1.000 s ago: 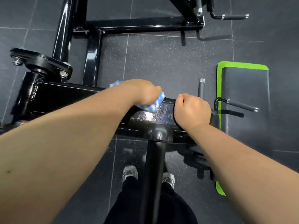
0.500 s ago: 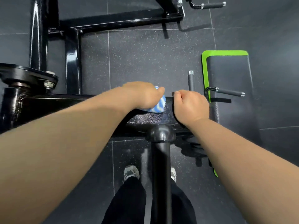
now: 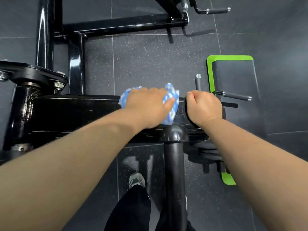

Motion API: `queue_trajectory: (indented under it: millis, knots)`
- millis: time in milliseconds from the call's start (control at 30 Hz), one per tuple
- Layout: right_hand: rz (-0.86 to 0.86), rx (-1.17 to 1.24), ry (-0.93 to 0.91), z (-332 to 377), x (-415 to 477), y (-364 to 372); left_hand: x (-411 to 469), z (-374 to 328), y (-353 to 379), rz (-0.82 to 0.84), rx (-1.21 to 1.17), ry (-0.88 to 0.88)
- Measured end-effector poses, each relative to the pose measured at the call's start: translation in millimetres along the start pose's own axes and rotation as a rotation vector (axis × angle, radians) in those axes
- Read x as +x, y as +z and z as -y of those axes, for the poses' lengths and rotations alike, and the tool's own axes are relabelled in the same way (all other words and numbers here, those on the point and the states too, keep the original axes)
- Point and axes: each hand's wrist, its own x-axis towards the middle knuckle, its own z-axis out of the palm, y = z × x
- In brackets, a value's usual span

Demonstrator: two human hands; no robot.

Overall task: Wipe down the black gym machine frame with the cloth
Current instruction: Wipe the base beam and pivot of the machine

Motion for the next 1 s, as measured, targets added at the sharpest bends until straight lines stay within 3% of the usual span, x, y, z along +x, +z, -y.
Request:
queue_trajectory:
  millis: [67,133,200,267,333,500,633,700,800,867,1000]
  knots:
    - [0.001,0.009,-0.007,-0.7,1.0,0.1,-33.4,23.4,13.6,-0.235,0.042,0.189]
    - [0.003,0.008,-0.009,-1.6,1.1,1.1,-61.3,60.6,24.1,-0.3,0.112,0.301]
    - [-0.015,0.018,-0.013,-1.1,0.5,1.4,-70.1,77.0,32.2,-0.26,0.161,0.184]
    - [-0.059,0.029,-0.044,-2.7,-2.2,2.9,-57.2,52.4,32.8,-0.315,0.134,-0.062]
    - [-0.112,0.001,-0.058,-1.8,-4.2,6.2,-36.0,21.4,36.8,-0.345,0.067,-0.157]
    - [-0.244,-0.026,-0.124,-4.4,-23.2,12.3,-71.9,29.5,65.3,-0.467,0.22,0.251]
    - [-0.197,0.074,-0.186,-6.6,-36.8,15.4,-97.8,55.1,71.3,-0.521,0.251,0.054]
    - [-0.182,0.072,-0.216,-10.4,-37.4,16.9,-94.1,51.8,72.2,-0.576,0.138,-0.031]
    - [-0.203,0.028,-0.256,-14.4,-38.1,20.2,-95.5,26.0,81.8,-0.856,-0.237,-0.196]
    - [-0.205,0.017,-0.248,-13.4,-37.6,22.4,-100.1,7.3,95.7,-1.016,-0.332,-0.275]
    - [-0.072,0.098,-0.214,-13.8,-34.0,15.2,-99.1,-6.0,105.6,-0.941,-0.115,0.092]
